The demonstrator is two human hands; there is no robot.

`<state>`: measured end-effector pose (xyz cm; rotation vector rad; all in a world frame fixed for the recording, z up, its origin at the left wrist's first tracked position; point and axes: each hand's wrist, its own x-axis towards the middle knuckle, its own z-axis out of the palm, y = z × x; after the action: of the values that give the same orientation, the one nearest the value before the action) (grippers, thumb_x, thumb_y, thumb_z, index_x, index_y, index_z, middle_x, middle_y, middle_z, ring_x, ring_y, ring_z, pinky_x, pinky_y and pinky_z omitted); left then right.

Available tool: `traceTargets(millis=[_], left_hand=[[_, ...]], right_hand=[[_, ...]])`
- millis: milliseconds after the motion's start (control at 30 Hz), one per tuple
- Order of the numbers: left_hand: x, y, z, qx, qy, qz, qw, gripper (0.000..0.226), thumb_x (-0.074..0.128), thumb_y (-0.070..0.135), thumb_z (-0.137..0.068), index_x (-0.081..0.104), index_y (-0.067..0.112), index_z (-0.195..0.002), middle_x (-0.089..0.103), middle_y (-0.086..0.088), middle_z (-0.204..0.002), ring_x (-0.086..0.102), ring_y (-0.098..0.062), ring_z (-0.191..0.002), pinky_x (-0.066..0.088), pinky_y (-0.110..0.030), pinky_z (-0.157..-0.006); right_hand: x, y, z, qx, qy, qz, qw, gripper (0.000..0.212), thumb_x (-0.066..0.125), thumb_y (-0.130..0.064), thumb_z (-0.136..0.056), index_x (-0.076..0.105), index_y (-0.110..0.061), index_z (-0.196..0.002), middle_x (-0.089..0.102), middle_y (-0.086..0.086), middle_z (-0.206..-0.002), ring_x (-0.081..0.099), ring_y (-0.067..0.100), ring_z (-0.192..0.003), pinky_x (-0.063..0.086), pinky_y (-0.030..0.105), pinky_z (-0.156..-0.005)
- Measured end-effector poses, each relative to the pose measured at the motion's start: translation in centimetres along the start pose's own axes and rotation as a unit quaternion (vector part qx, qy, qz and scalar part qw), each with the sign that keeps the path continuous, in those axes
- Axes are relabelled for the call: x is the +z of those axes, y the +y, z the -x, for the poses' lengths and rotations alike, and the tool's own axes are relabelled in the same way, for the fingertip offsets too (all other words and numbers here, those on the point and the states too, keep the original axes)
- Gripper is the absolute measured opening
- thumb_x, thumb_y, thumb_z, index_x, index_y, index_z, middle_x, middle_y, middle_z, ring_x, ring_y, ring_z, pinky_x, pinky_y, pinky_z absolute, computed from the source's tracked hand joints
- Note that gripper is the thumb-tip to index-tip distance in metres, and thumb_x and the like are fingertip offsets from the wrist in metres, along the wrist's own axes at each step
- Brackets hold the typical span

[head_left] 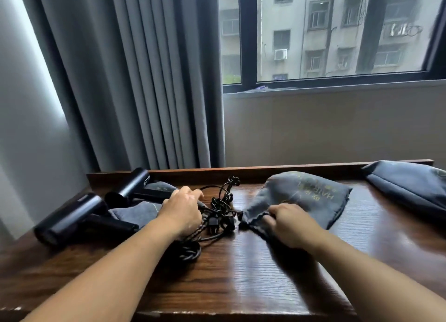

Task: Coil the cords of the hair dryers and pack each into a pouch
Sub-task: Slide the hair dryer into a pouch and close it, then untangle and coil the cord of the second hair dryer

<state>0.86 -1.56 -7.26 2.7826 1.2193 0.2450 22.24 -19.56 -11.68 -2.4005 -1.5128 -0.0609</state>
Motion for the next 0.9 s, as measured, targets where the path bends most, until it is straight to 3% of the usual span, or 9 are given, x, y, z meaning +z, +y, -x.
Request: traceTargets(millis=[67, 200, 333, 433, 500, 567, 667, 800, 900], left_hand=[[0.2, -0.7, -1.5, -0.022, -0.027, -0.017, 0.999, 0.052, 0.051, 0.017, -0.092, 0.046, 0.030, -0.142, 0.044, 0.000, -0.143, 0.038, -0.026, -0.138, 0.039, -0.048, -0.109], [0.8, -3.3, -4.5, -0.067, -0.065, -0.092, 0.991, 0.049, 0.053, 0.023, -0.096, 0.040, 0.028, -0.143, 0.041, -0.002, -0.147, 0.035, -0.028, -0.141, 0.035, -0.053, -0.109], [1.0, -7.4, -6.6, -0.095, -0.074, -0.138, 0.983, 0.051, 0.050, 0.021, -0.096, 0.038, 0.026, -0.145, 0.039, -0.001, -0.151, 0.034, -0.027, -0.143, 0.033, -0.057, -0.110], [0.9, -9.7, -7.5, -0.087, -0.075, -0.184, 0.976, 0.051, 0.052, 0.017, -0.095, 0.041, 0.027, -0.144, 0.040, 0.002, -0.150, 0.035, -0.023, -0.144, 0.038, -0.053, -0.107], [0.9, -10.3, -7.9, -0.074, -0.066, -0.208, 0.973, 0.052, 0.049, 0.010, -0.095, 0.043, 0.028, -0.144, 0.043, 0.003, -0.148, 0.036, -0.022, -0.142, 0.038, -0.050, -0.105], [0.8, -10.6, -8.2, -0.058, -0.062, -0.219, 0.972, 0.055, 0.046, 0.006, -0.096, 0.044, 0.032, -0.144, 0.046, 0.002, -0.144, 0.039, -0.022, -0.141, 0.036, -0.047, -0.103], [0.9, -11.9, -8.2, -0.016, -0.057, -0.214, 0.975, 0.054, 0.050, 0.014, -0.098, 0.041, 0.038, -0.146, 0.048, 0.004, -0.138, 0.044, -0.020, -0.137, 0.037, -0.043, -0.101], [-1.2, -12.2, -7.5, 0.036, 0.000, -0.185, 0.982, 0.049, 0.049, 0.033, -0.105, 0.037, 0.033, -0.152, 0.048, 0.004, -0.137, 0.048, -0.018, -0.132, 0.033, -0.039, -0.113], [-3.7, -10.6, -6.2, 0.094, 0.056, -0.136, 0.985, 0.051, 0.051, 0.034, -0.104, 0.039, 0.027, -0.153, 0.051, 0.002, -0.135, 0.050, -0.021, -0.126, 0.032, -0.034, -0.113]], right_hand=[[-0.1, 1.9, -1.4, 0.039, -0.009, 0.017, 0.999, 0.029, 0.041, -0.050, -0.096, 0.050, -0.026, -0.081, 0.070, 0.005, -0.109, 0.062, 0.028, -0.106, 0.050, 0.040, -0.089], [0.0, 4.9, -3.2, 0.105, -0.028, 0.016, 0.994, 0.026, 0.037, -0.054, -0.097, 0.046, -0.030, -0.090, 0.064, 0.005, -0.123, 0.058, 0.029, -0.118, 0.046, 0.048, -0.100], [0.0, 4.3, -4.0, 0.125, -0.031, 0.025, 0.991, 0.038, 0.039, -0.060, -0.095, 0.057, -0.028, -0.101, 0.063, 0.005, -0.123, 0.057, 0.028, -0.120, 0.045, 0.048, -0.101], [-0.1, 0.7, -3.8, 0.078, 0.050, 0.041, 0.995, 0.039, 0.044, -0.058, -0.094, 0.060, -0.025, -0.107, 0.062, 0.002, -0.115, 0.057, 0.025, -0.117, 0.047, 0.041, -0.097], [-0.3, -3.1, -3.6, 0.012, 0.082, -0.007, 0.997, 0.035, 0.047, -0.053, -0.095, 0.062, -0.024, -0.109, 0.064, 0.000, -0.114, 0.058, 0.024, -0.114, 0.047, 0.037, -0.096], [0.1, -6.8, -3.5, -0.031, 0.058, -0.053, 0.996, 0.043, 0.048, -0.059, -0.092, 0.061, -0.024, -0.113, 0.068, 0.001, -0.114, 0.061, 0.025, -0.112, 0.050, 0.037, -0.095], [1.3, -10.4, -3.4, -0.028, -0.005, -0.039, 0.999, 0.066, 0.051, -0.078, -0.078, 0.051, -0.026, -0.119, 0.068, 0.005, -0.115, 0.062, 0.031, -0.109, 0.052, 0.041, -0.091], [1.9, -10.9, -4.0, -0.003, -0.023, -0.098, 0.995, 0.069, 0.071, -0.057, -0.076, 0.044, -0.027, -0.132, 0.064, 0.004, -0.126, 0.058, 0.029, -0.119, 0.050, 0.039, -0.098], [1.0, -9.9, -3.9, 0.000, -0.009, -0.168, 0.986, 0.072, 0.078, -0.042, -0.073, 0.047, -0.030, -0.137, 0.065, -0.001, -0.129, 0.059, 0.021, -0.118, 0.048, 0.030, -0.098]])
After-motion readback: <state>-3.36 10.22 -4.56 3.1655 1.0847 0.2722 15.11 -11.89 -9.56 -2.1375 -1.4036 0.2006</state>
